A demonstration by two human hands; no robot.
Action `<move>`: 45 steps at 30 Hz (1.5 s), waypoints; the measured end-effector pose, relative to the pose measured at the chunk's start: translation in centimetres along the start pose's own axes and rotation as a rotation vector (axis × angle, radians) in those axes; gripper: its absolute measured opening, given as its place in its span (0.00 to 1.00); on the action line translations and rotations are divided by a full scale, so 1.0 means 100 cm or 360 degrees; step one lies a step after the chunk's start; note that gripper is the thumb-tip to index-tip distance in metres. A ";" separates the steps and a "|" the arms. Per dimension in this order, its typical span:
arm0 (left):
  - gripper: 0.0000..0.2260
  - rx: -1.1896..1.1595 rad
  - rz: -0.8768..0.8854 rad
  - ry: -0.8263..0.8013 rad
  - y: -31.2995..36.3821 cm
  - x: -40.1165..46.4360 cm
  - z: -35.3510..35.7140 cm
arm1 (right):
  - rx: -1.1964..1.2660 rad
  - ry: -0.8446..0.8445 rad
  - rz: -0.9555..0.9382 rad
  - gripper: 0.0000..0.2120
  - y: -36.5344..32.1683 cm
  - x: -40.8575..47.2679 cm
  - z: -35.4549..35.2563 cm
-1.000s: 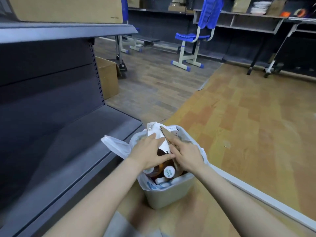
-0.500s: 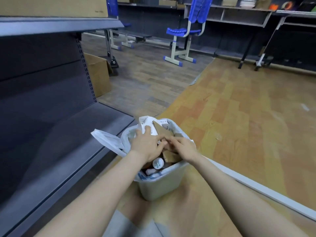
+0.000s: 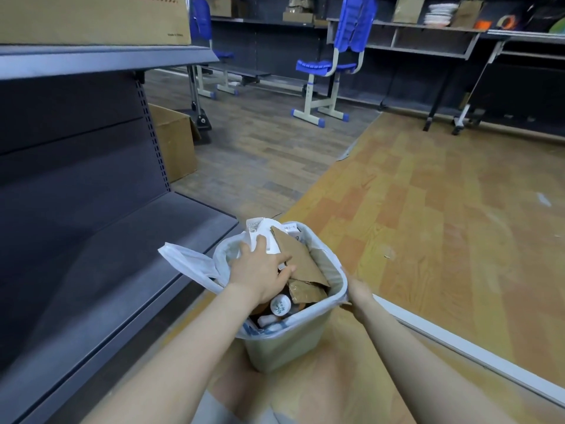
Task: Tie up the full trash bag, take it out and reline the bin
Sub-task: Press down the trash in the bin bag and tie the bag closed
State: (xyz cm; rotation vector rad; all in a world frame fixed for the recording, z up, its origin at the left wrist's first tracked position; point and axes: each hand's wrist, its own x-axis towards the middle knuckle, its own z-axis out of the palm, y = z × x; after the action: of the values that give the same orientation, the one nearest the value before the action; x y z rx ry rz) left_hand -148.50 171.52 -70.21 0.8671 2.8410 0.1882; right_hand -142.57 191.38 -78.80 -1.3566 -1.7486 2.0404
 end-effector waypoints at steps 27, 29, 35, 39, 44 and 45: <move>0.14 -0.0063 0.0071 0.0125 0.007 -0.005 0.005 | -0.0337 0.0440 -0.1598 0.11 -0.122 -0.063 0.073; 0.14 -0.0075 0.0061 0.0144 0.008 -0.005 0.005 | -0.0537 0.0074 -0.1730 0.11 -0.123 -0.078 0.094; 0.16 -0.0089 0.0071 0.0173 -0.001 -0.006 0.004 | -0.0787 -0.0298 -0.1960 0.10 -0.113 -0.098 0.092; 0.17 -0.0004 0.0027 0.0179 -0.001 -0.002 0.002 | -0.1050 -0.0454 -0.1836 0.13 -0.119 -0.106 0.097; 0.23 -0.0207 0.0288 0.0304 0.003 -0.001 0.000 | -0.1291 -0.0651 -0.1407 0.11 -0.087 -0.099 0.119; 0.24 -0.0493 0.0378 0.0334 -0.006 -0.003 -0.002 | -0.1235 -0.0615 -0.1413 0.15 -0.086 -0.099 0.118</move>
State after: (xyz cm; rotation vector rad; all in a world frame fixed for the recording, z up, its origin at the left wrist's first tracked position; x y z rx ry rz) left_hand -148.61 170.83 -70.08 1.1673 2.7719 0.7690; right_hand -148.53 179.55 -67.22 -0.0788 -2.7635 1.1874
